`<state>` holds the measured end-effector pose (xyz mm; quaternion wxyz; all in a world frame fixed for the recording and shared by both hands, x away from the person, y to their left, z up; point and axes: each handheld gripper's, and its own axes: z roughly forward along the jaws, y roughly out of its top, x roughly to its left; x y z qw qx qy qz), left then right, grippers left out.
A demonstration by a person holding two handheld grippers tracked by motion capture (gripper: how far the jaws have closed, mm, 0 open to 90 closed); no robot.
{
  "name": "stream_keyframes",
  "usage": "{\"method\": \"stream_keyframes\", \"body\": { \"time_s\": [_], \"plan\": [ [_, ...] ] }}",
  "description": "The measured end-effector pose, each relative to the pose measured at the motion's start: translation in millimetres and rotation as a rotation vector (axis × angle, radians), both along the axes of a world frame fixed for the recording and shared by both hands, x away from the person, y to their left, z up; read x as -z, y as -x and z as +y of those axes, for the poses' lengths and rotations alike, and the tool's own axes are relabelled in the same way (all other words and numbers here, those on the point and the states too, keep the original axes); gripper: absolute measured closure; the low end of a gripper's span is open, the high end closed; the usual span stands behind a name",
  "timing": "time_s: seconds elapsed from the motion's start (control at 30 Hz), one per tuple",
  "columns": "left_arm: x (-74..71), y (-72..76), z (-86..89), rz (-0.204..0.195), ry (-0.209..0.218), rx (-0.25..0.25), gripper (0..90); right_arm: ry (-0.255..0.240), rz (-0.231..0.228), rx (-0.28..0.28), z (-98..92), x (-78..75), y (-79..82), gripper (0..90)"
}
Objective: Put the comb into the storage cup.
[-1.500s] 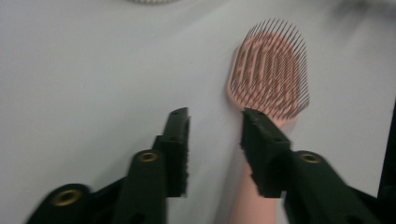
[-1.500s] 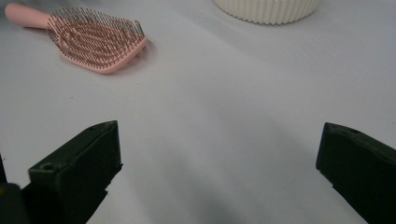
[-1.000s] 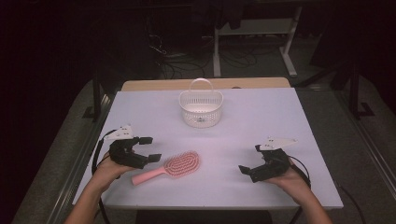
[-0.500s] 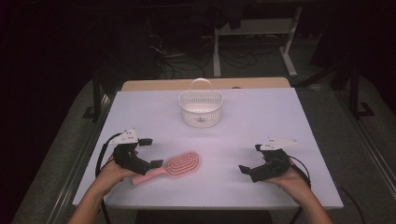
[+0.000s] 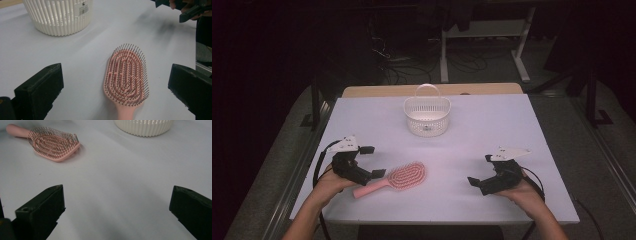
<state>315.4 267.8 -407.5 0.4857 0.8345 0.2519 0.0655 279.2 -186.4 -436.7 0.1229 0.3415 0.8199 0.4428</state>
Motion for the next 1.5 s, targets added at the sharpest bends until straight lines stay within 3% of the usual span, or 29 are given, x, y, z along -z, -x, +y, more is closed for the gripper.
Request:
{"method": "stream_keyframes", "body": {
  "time_s": [0.5, 0.87, 1.3, 1.5],
  "plan": [
    [-15.7, -12.2, -20.3, -0.017, -0.027, 0.056, 0.4, -0.003, -0.003, -0.005, 0.4, -0.3, -0.6, 0.0],
    [-12.3, -21.6, -29.4, -0.021, -0.052, 0.072, 4.2, -0.007, -0.006, -0.002, 0.1, -0.9, 0.2, 0.0],
    [-12.1, -19.2, -30.6, -0.047, -0.130, 0.064, 0.0, -0.002, -0.006, -0.006, 0.4, -0.7, -0.1, 0.0],
    [-13.4, -16.6, -33.5, -0.052, -0.169, 0.094, 0.0, -0.001, -0.007, -0.007, 0.1, -0.6, 0.1, 0.0]
  ]
}}
